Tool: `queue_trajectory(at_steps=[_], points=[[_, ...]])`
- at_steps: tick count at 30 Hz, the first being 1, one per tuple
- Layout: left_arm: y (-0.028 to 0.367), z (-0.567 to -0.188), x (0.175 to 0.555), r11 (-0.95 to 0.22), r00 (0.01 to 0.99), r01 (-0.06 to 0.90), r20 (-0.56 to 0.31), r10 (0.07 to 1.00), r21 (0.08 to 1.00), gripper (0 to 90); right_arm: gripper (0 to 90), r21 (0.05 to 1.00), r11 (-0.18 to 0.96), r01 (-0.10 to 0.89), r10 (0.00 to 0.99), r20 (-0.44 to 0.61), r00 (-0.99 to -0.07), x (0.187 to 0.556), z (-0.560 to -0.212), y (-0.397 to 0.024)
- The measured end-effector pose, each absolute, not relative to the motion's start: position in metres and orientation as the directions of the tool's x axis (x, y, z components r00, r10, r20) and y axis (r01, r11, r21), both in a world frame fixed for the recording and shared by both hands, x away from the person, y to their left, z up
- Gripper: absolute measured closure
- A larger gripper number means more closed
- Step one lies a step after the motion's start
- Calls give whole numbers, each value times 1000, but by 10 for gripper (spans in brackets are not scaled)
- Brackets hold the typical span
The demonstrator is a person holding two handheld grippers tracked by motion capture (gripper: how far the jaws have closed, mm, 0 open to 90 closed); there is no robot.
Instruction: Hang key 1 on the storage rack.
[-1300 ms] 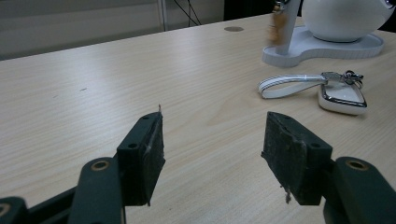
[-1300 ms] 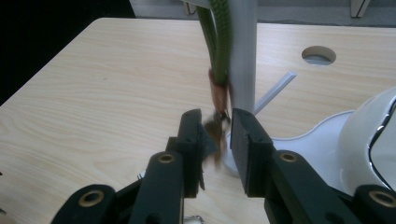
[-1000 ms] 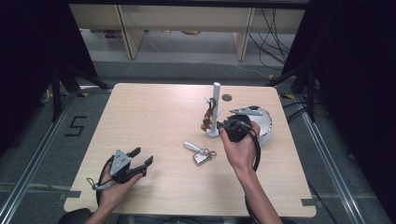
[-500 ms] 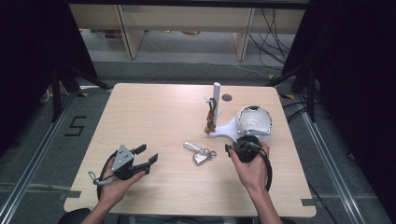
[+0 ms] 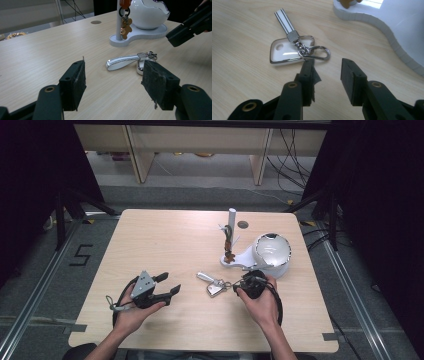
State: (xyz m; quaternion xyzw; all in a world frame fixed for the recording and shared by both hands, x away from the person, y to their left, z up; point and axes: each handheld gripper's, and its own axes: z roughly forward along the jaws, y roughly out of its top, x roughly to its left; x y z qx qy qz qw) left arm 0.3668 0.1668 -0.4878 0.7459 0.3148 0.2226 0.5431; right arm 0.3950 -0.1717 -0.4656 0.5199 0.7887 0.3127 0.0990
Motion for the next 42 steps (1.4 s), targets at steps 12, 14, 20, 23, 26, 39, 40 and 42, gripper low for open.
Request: queue_trajectory(at_steps=[12,14,20,23,26,39,40,42], points=[[133,-483,388,-281,786,250,-25,618,927,331,620,597,266,757,875,179,-450,390,-472,-176],[127,-483,392,-287,799,249,-29,600,925,330,617,588,259,766,876,191,-443,387,-474,-175],[119,-483,396,-307,810,244,-19,587,920,326,591,596,294,747,862,172,-477,389,-478,-175],[121,-486,393,-301,807,252,-28,590,920,325,558,588,340,734,844,154,-514,394,-477,-172],[125,-487,389,-296,798,259,-31,601,919,324,533,592,387,706,806,154,-571,403,-474,-168],[139,-491,384,-261,782,270,-53,621,927,322,574,582,546,603,681,112,-724,430,-475,-134],[139,-492,383,-256,778,277,-60,625,926,322,575,579,544,607,679,122,-724,432,-476,-132],[141,-493,382,-263,774,281,-56,630,923,322,577,581,565,586,665,100,-740,438,-478,-130]])
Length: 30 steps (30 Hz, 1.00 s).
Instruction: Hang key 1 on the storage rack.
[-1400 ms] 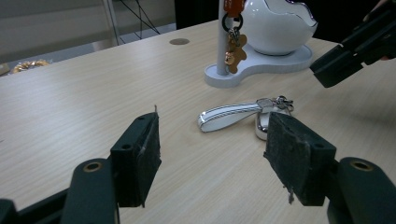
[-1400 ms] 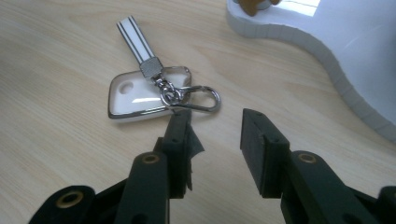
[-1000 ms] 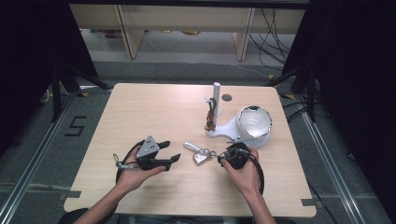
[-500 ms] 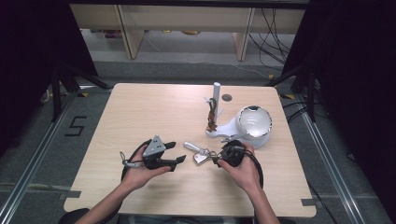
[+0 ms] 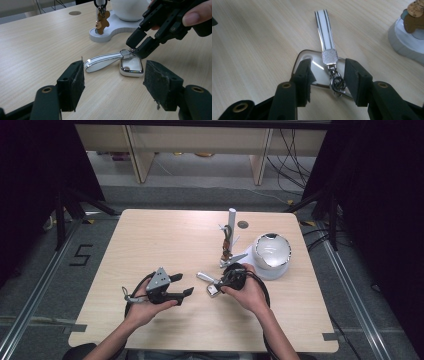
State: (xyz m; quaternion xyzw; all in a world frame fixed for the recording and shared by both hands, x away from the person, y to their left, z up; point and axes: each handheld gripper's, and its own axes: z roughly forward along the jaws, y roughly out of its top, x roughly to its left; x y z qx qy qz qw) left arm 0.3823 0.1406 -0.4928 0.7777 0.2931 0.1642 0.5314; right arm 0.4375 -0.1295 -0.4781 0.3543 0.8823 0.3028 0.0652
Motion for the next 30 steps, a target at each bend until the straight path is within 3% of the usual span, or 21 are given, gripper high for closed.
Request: queue_trajectory(at_steps=[5,7,12,19,27,30], points=[[142,-495,381,-260,771,289,-63,634,922,322,582,543,571,615,680,106,-725,443,-480,-121],[143,-496,381,-260,770,290,-63,635,921,322,587,567,598,567,645,80,-760,448,-483,-121],[143,-499,381,-258,773,293,-69,630,921,322,585,539,569,621,668,136,-731,451,-485,-115],[143,-502,380,-257,772,299,-75,631,919,322,741,521,558,645,692,137,-709,456,-484,-115],[145,-502,380,-262,768,302,-72,636,916,323,742,524,530,667,717,143,-682,457,-484,-115],[145,-503,380,-254,769,305,-80,634,918,323,636,532,517,670,717,157,-679,459,-482,-113]])
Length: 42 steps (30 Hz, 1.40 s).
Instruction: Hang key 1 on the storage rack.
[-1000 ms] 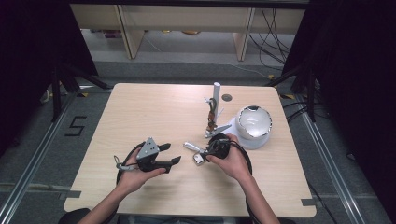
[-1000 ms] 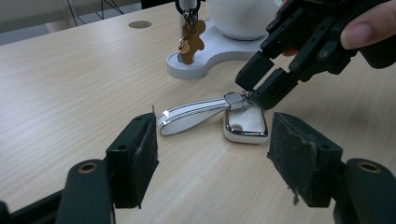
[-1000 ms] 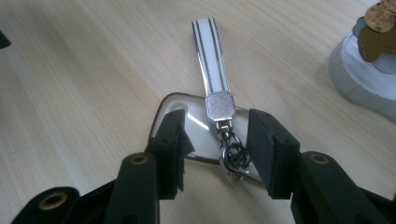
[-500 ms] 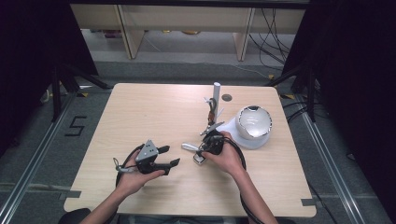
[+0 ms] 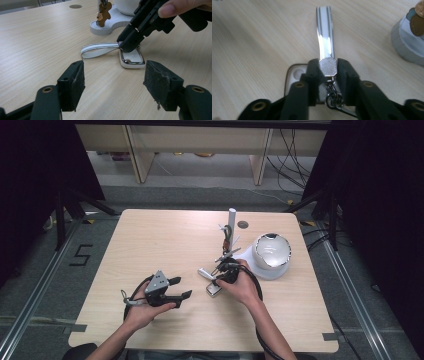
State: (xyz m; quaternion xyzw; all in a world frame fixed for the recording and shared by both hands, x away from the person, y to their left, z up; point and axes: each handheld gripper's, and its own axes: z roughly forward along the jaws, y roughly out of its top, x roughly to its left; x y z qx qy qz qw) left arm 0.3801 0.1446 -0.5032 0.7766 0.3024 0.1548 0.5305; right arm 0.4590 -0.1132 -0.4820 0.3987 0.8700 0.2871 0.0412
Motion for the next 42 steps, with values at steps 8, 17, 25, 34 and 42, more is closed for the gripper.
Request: queue_trajectory(at_steps=[8,17,25,34,42], points=[[145,-503,380,-261,770,306,-76,634,916,324,552,537,526,659,717,135,-683,465,-481,-105],[144,-505,379,-255,769,317,-89,634,914,324,590,512,552,658,716,113,-689,470,-491,-95],[146,-506,378,-254,764,317,-88,639,914,325,750,545,545,637,714,98,-694,468,-490,-93],[144,-496,377,-196,783,317,-140,606,928,350,752,741,337,581,694,221,-685,445,-445,-110],[122,-458,379,-125,843,253,-156,515,959,403,751,860,214,463,654,226,-722,423,-406,-114]])
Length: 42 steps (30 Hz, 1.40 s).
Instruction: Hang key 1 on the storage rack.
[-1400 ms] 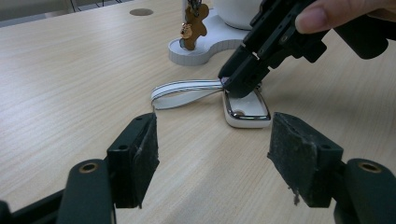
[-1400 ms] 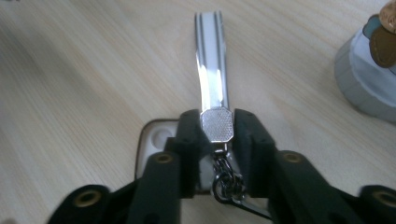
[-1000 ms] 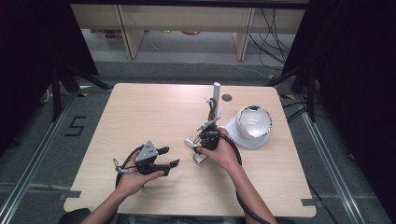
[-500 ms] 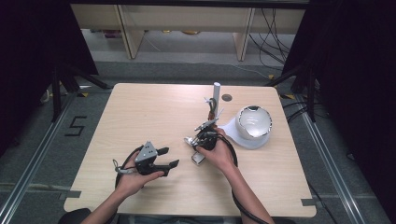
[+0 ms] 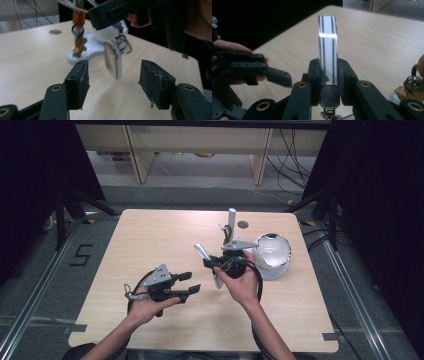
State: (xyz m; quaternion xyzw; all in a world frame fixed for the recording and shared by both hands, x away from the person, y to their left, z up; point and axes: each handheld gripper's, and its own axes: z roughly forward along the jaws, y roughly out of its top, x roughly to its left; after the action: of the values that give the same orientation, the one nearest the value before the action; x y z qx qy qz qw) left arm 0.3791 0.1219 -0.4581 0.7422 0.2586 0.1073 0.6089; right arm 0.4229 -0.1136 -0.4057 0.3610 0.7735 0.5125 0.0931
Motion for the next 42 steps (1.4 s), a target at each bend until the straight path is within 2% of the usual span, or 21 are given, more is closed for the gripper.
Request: queue_trajectory(at_steps=[4,10,14,25,31,33,35,36,41,42], points=[[110,-443,383,-117,863,215,-132,488,970,425,751,877,166,451,642,251,-724,419,-399,-112],[97,-440,389,-114,874,207,-131,468,972,488,751,887,167,431,622,244,-744,418,-398,-108],[96,-439,392,-111,867,205,-128,482,972,577,751,889,158,431,631,245,-736,417,-398,-106],[100,-442,401,-58,850,250,-191,491,966,763,752,882,147,447,614,273,-741,417,-397,-103],[101,-442,402,-49,843,283,-224,489,958,773,751,881,141,451,610,281,-741,417,-397,-103],[100,-442,402,-61,847,275,-212,488,959,755,752,894,134,428,601,270,-752,419,-398,-103],[99,-443,403,-54,854,264,-208,478,963,731,752,885,127,448,603,290,-743,418,-396,-103],[99,-443,402,-60,856,259,-200,477,964,730,752,876,115,469,601,315,-735,417,-395,-102],[99,-442,401,-67,854,255,-192,484,965,749,752,893,134,429,606,269,-748,418,-395,-101],[99,-442,401,-66,853,258,-195,484,964,750,752,889,126,439,594,287,-752,418,-396,-100]])
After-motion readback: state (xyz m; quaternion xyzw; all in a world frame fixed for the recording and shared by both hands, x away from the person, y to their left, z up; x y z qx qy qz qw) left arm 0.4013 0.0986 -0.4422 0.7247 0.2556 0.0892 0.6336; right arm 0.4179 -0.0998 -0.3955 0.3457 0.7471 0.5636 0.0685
